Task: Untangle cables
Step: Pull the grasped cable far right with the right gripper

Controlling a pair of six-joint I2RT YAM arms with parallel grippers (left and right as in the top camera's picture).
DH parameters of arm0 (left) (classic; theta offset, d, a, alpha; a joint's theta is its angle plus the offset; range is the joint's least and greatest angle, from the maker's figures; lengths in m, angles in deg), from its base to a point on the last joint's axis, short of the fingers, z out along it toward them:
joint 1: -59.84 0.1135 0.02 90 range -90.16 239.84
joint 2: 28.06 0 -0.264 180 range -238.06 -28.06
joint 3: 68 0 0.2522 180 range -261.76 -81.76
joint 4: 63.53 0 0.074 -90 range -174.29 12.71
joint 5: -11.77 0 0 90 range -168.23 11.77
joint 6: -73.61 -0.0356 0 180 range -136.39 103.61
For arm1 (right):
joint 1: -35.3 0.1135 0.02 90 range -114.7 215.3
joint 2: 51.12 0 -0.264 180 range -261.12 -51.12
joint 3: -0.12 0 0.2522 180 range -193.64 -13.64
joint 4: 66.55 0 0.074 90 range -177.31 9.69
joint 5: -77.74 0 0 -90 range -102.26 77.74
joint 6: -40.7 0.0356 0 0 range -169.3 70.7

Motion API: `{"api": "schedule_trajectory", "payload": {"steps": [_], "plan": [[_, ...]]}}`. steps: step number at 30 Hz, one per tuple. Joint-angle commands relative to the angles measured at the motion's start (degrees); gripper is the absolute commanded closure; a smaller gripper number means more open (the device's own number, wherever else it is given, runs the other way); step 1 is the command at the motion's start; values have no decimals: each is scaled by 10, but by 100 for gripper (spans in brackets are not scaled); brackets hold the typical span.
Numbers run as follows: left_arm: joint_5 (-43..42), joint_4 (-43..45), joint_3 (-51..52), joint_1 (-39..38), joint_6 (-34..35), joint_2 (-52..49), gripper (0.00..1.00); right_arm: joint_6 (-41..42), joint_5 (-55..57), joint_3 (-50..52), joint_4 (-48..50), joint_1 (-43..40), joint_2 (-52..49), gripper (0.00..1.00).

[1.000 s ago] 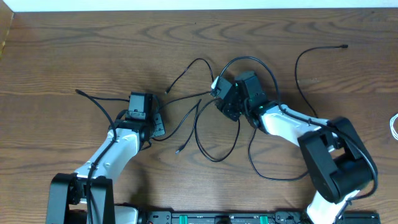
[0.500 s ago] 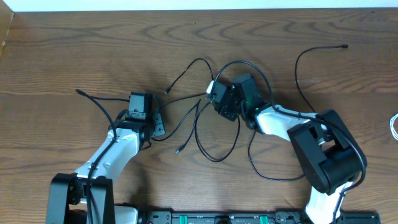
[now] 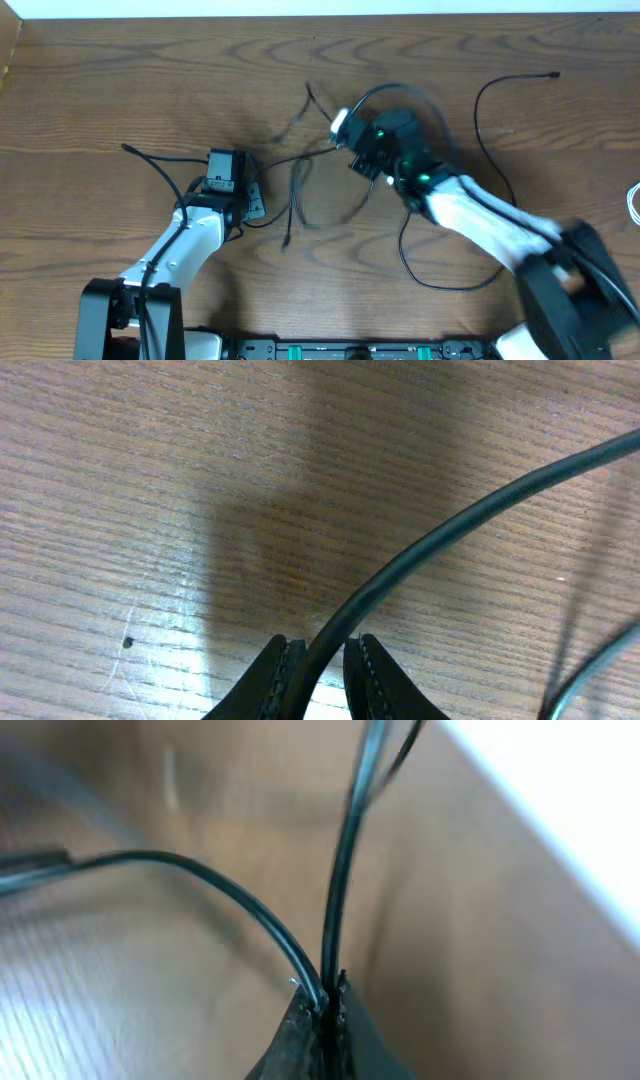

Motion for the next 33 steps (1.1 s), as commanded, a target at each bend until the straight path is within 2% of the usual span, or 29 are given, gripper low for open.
{"api": "schedule_trajectory", "payload": {"steps": [1,4,7,9,13,21,26,33], "plan": [[3,1,-1,2,3,-5,78,22,8,-4,-30,-3,106,99],[3,0,-1,2,3,-5,78,22,26,-4,-63,-17,152,99],[3,0,-1,2,3,-5,78,22,100,-4,-80,-41,177,99],[3,0,-1,2,3,-5,73,22,153,-4,-80,-61,186,99],[3,0,-1,2,3,-5,72,22,216,-4,-44,-130,190,99],[3,1,-1,2,3,-5,71,67,209,-4,46,-299,190,99],[3,1,-1,2,4,-5,71,67,126,-4,99,-416,175,99],[3,1,-1,2,33,-5,70,114,110,-4,174,-537,76,99]]}}
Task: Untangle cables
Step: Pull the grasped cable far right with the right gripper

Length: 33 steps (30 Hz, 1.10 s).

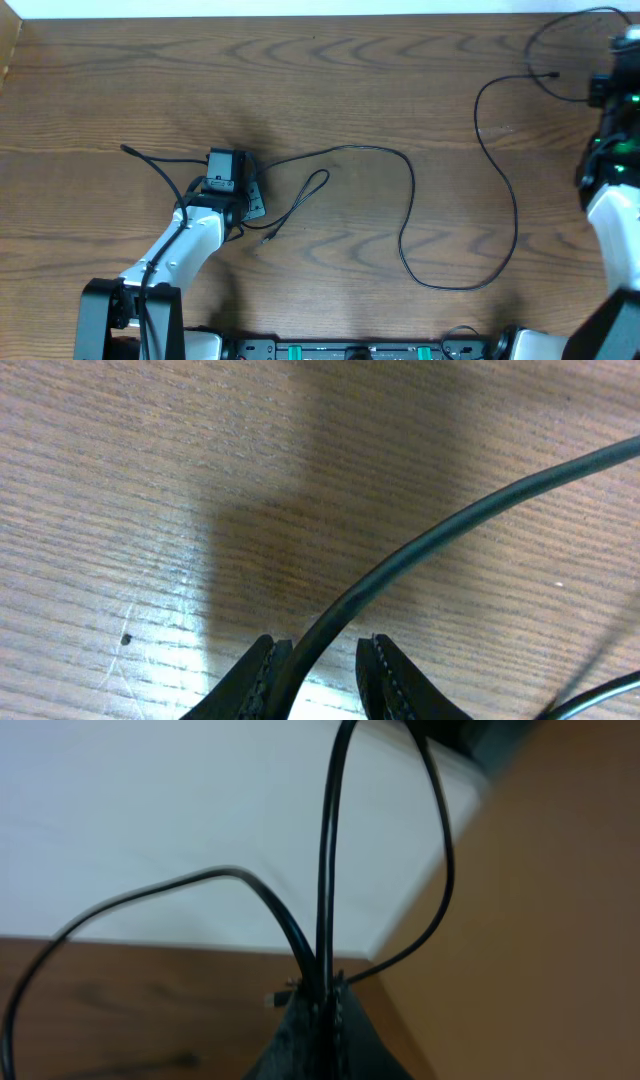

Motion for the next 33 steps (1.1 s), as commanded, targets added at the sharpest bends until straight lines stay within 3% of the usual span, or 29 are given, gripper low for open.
{"api": "schedule_trajectory", "payload": {"steps": [1,3,7,16,22,28,33], "plan": [[3,0,-1,2,18,-5,70,77,-21,-4,38,-48,-76,99],[3,0,-1,2,18,-5,70,139,-21,-4,84,-70,-121,99],[3,0,-1,2,18,-5,66,187,-21,-20,140,-103,-199,99],[3,0,-1,2,18,-5,66,267,-23,-114,139,-148,-352,99],[3,0,-1,2,18,-5,66,268,-25,-121,117,-161,-377,95],[3,0,-1,2,18,-5,66,269,-26,-121,87,-161,-372,57],[3,0,-1,2,18,-5,66,299,-49,-121,20,-158,-337,39]]}}
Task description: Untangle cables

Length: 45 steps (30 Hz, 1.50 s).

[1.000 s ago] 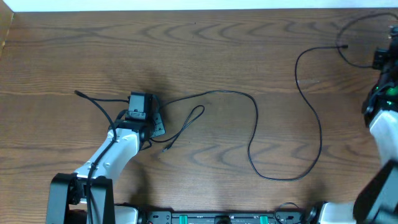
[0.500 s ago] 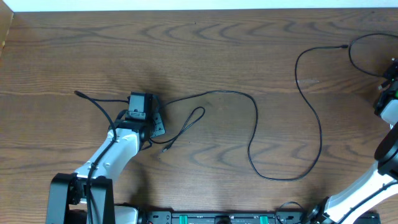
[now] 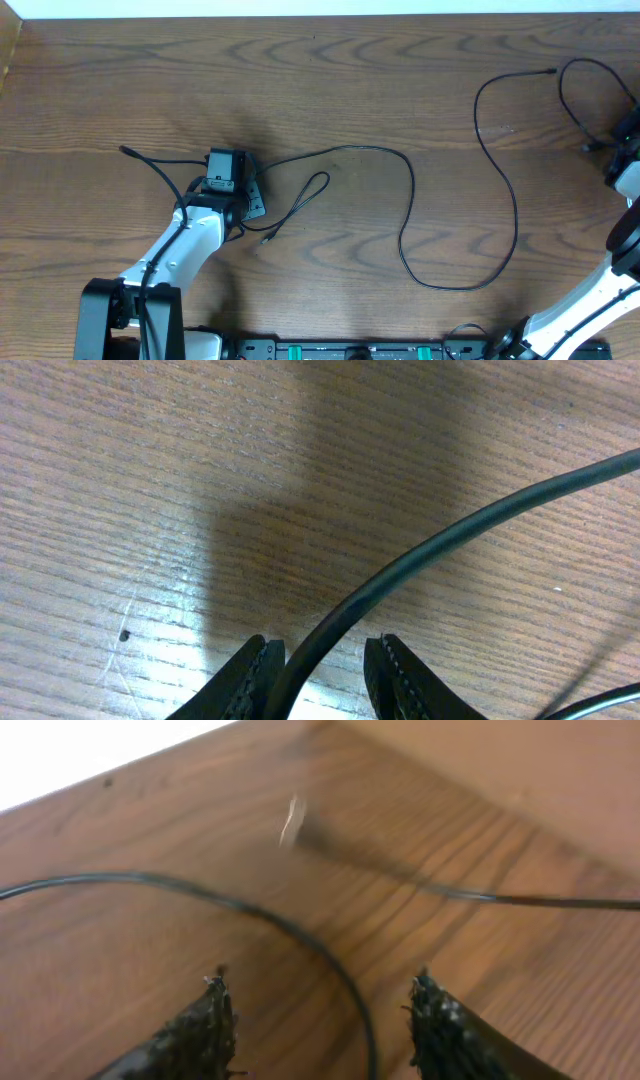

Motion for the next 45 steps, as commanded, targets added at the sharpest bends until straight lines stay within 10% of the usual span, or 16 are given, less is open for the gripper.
{"api": "schedule_trajectory", "payload": {"steps": [1,7,9,17,29,45], "plan": [[3,0,-1,2,5,-5,66,24,-35,-9,-32,2,46,36],[-27,14,-1,2,14,-5,66,26,-203,-9,-150,16,127,1],[-80,38,-1,2,14,-5,66,26,-261,-9,-189,25,146,10],[-149,95,-1,2,40,-5,71,26,-305,-7,-379,93,158,99],[-146,198,-1,-16,221,-7,76,59,-11,0,-498,212,147,99],[-11,455,-1,-171,293,-141,76,77,-186,4,-543,251,93,99]]}}
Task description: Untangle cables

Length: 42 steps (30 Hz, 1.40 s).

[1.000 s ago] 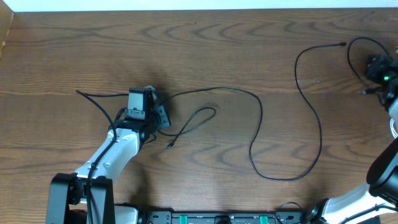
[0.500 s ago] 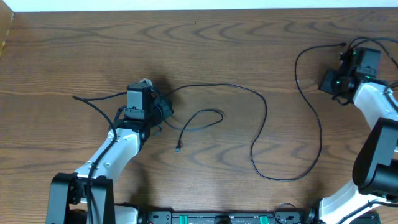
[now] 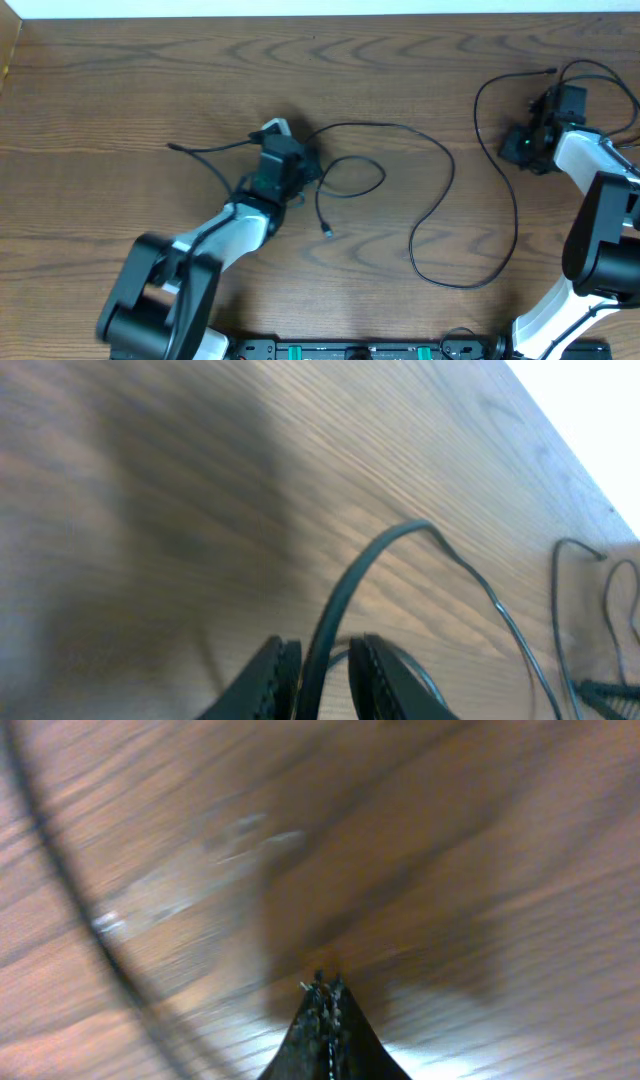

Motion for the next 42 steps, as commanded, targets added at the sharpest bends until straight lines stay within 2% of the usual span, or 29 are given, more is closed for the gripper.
{"api": "schedule_trajectory", "payload": {"steps": [1,8,13,15,17,18,20,22,24,25,26,30,35,36,40,42], "plan": [[31,73,-2,-21,17,-55,76,7,-101,8,-10,30,-15,99],[31,238,-2,-40,69,-158,75,7,-167,23,-15,100,-15,99],[31,242,-2,-57,94,-183,75,7,-295,23,4,126,-15,99],[31,242,-2,-68,94,-188,75,8,-320,23,10,134,-15,93],[31,242,-2,-79,94,-190,75,8,-329,23,10,141,-15,74],[31,242,-2,-86,94,-190,75,8,-329,23,10,145,-15,67],[31,242,-2,-95,94,-190,75,10,-329,23,9,148,-15,59],[31,237,-2,-99,94,-190,75,31,-329,23,10,149,-15,46],[31,226,-2,-100,94,-190,75,51,-329,23,10,149,-15,39],[35,218,-2,-99,94,-190,75,58,-326,23,10,148,-15,31],[41,210,-2,-99,94,-190,76,63,-321,23,9,148,-15,27],[63,189,-2,-99,94,-190,76,89,-256,23,0,147,-15,27],[64,188,-2,-99,94,-190,76,162,-168,23,-42,147,-15,28],[65,187,-2,-99,94,-190,76,171,-156,23,-49,147,-15,26],[71,182,-2,-100,93,-190,76,174,-128,23,-71,147,-15,4],[81,173,-2,-99,93,-190,77,174,-110,23,-82,147,-15,1]]}}
